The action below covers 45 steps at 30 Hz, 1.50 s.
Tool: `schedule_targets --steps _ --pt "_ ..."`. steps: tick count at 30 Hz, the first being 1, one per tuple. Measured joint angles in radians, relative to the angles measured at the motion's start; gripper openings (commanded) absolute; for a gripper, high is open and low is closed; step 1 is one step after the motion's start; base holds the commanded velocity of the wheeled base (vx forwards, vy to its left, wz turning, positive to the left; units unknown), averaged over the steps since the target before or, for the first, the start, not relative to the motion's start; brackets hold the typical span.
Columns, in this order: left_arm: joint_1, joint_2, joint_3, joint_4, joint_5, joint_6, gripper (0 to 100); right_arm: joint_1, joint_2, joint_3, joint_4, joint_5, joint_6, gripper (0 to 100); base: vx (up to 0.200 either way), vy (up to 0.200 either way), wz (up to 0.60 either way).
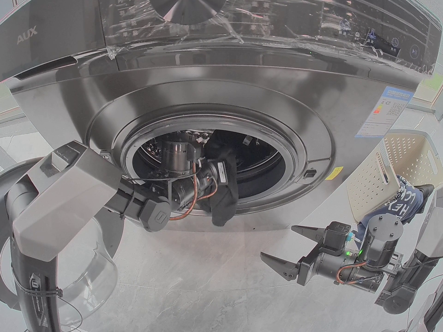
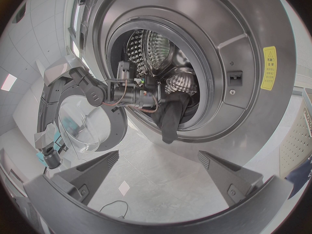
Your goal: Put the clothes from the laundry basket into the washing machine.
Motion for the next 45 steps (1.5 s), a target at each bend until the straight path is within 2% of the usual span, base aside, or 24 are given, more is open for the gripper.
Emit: schedule_targets --steps 3,10,17,23,32,33,39,45 --pt "0.007 0.026 -0.065 -0.094 0.012 -0.018 0 0.0 -0.001 -0.001 0.0 0.0 0.0 100 0.0 0.0 0.0" --pt "0.031 0.111 -0.196 -0.245 0.039 -0.021 0 -0.001 -0.001 -0.003 0.0 0.0 0.0 100 0.0 0.0 0.0" --pt "0.053 0.178 -0.311 -0.278 0.053 -0.017 0 -0.002 -0.001 -0.003 0.0 0.0 0.0 100 0.0 0.0 0.0" --pt "0.064 0.226 -0.397 -0.31 0.071 0.028 0 -0.003 -0.001 -0.003 0.0 0.0 0.0 100 0.0 0.0 0.0" --pt "0.064 0.26 -0.466 -0.309 0.096 0.034 0 -0.001 0.0 -0.002 0.0 0.0 0.0 100 0.0 0.0 0.0" --pt "0.064 0.261 -0.466 -0.31 0.096 0.035 100 -0.001 0.001 -0.002 0.0 0.0 0.0 100 0.0 0.0 0.0" --pt "0.058 0.265 -0.447 -0.313 0.096 0.035 100 0.0 0.002 -0.001 0.0 0.0 0.0 100 0.0 0.0 0.0" --pt "0.05 0.245 -0.354 -0.308 0.091 0.036 100 -0.001 0.001 0.0 0.0 0.0 0.0 100 0.0 0.0 0.0"
